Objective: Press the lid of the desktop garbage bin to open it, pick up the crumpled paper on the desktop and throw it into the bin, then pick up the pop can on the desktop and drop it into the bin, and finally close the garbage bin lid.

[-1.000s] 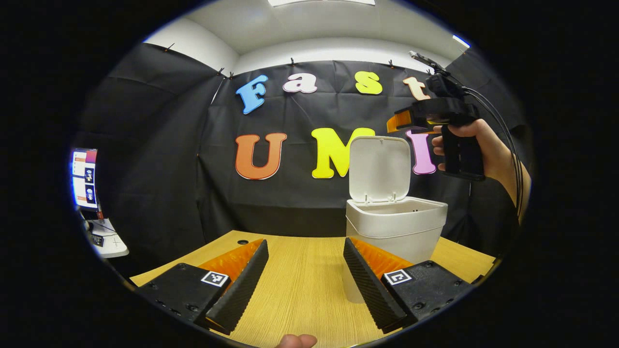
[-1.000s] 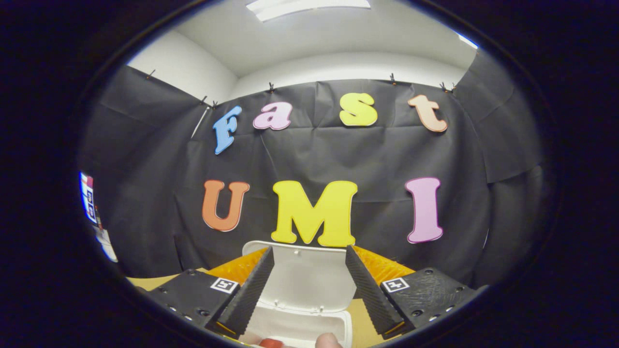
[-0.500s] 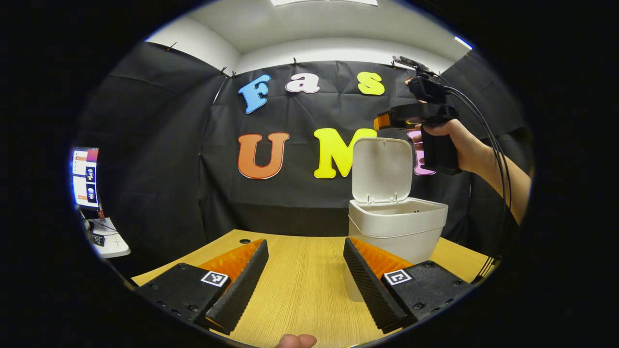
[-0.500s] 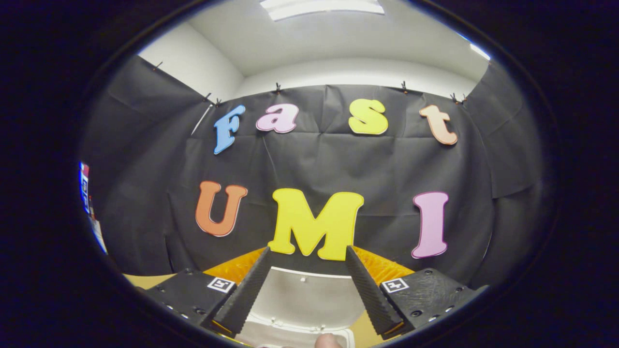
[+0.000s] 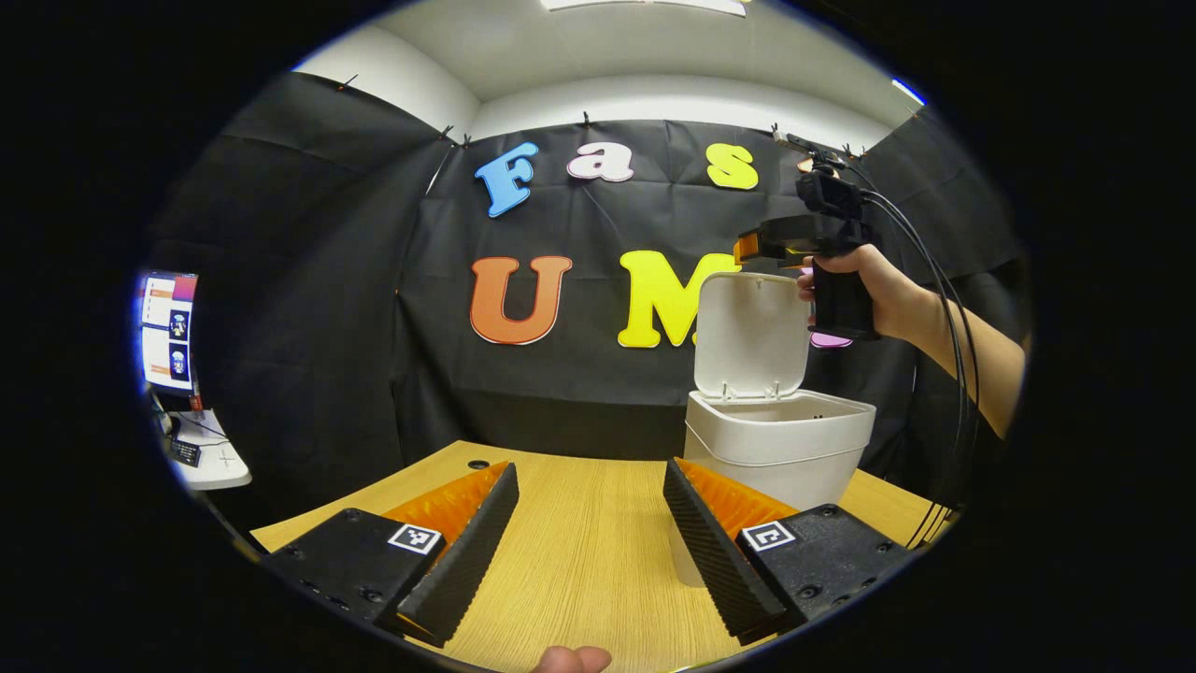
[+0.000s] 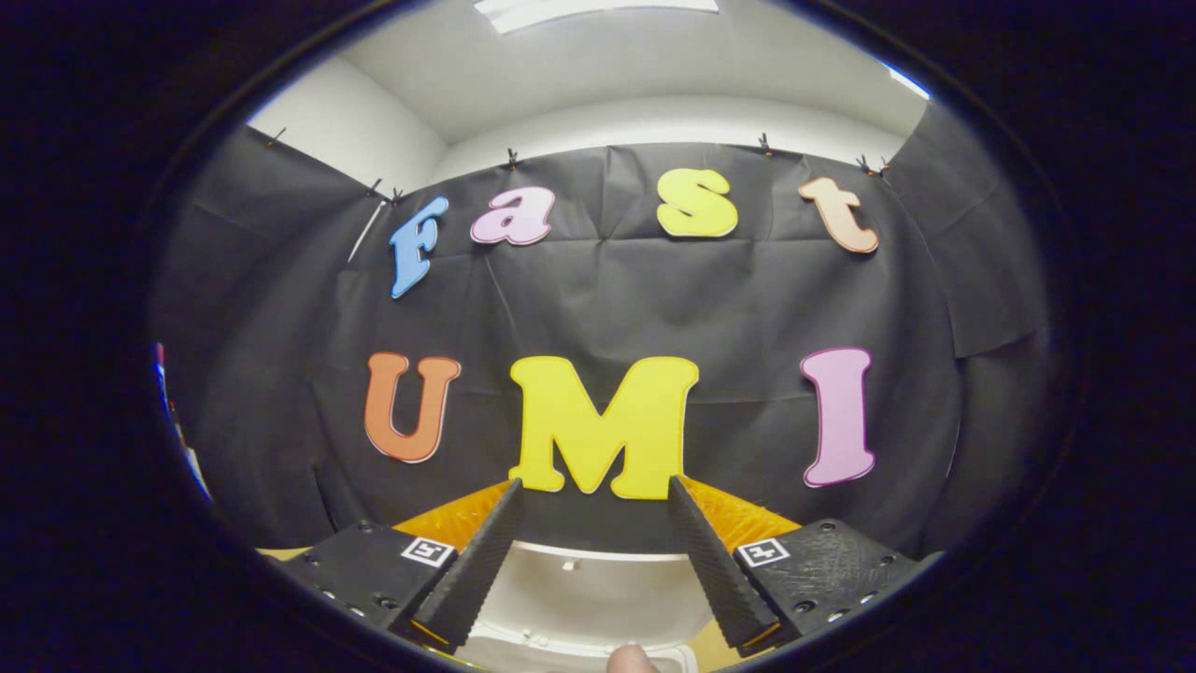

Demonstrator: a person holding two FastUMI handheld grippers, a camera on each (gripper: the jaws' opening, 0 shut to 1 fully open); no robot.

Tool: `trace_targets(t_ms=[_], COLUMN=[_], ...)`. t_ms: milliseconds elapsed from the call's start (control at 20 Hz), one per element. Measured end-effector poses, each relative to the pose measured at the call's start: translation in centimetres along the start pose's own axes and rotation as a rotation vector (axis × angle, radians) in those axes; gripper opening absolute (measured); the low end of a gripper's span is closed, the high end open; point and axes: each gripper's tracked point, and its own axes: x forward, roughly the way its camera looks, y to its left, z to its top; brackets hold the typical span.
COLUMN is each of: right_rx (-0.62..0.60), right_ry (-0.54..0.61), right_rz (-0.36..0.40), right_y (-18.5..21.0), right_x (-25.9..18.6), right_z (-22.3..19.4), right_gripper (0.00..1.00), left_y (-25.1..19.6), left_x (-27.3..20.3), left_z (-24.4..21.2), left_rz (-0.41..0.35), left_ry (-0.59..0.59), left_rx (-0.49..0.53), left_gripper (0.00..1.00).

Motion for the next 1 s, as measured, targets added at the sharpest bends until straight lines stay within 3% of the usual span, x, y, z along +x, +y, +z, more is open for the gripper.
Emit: trace_targets(t_ms=[450, 1000], right_rx=[0.057, 0.003], right_ry=[0.092, 0.195], right_rz=[0.022, 0.082], right_y=[0.3, 1.3], right_x=[-1.4, -10.8], right_z=[-1.7, -5.4], right_gripper=[0.95, 0.94], left_y=[-0.5, -2.2], left_x=[-0.2, -1.4], left_z=[0.0, -1.1], left_rz=[-0.008, -0.022], left_ry=[0.006, 0.006], left_rx=[0.001, 0.027], left_gripper=[1.00, 1.00])
